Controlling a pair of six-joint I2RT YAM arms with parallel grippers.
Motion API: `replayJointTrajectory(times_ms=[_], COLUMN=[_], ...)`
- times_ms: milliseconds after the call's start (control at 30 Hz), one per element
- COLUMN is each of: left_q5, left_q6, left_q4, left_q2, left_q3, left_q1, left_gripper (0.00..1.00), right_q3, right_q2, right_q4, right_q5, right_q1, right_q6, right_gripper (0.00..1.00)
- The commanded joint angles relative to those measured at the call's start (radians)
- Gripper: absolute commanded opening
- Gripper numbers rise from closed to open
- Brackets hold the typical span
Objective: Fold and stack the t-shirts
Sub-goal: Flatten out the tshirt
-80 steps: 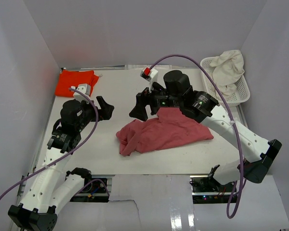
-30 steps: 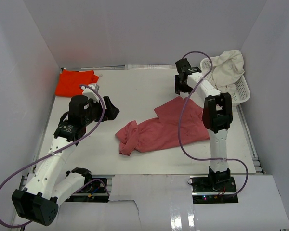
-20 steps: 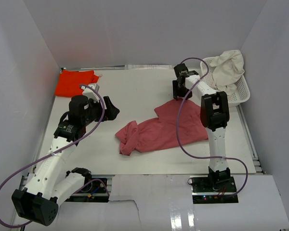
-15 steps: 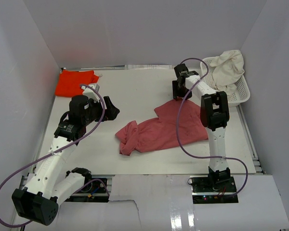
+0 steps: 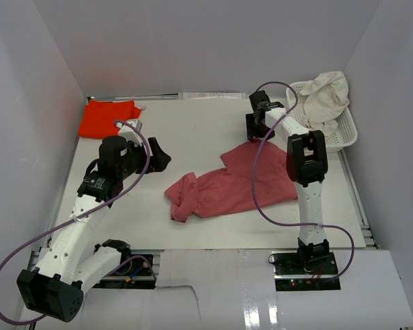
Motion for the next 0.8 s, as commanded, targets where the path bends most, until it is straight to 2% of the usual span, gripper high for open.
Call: replayJointTrajectory(times_ms=[0,333,533,767], left_q5=[0.013,0.019,0.019,0.021], left_q6=[0.012,0.012,0.012,0.012], left_q4=[0.006,0.007,0.009,0.009], left_q2=[-0.006,-0.006,-0.006,-0.006], left_q3=[0.024,0.024,0.024,0.022], left_q1=[0.001,0.001,0.001,0.001], left_gripper=[0.96,0.96,0.96,0.96], right_q3=[-0.019,-0.020,-0.039,-0.017], right_q2=[-0.057,-0.076,-0.121,-0.090], right_q4=[0.061,0.106,0.136,0.104], right_q5=[0.008,0.008,-0.006,-0.088], right_q1=[-0.006,-0.004,-0.003,-0.003], right_q6=[-0.030,-0.080,-0.094,-0.090], right_gripper=[0.66,0.81,0.79,0.69])
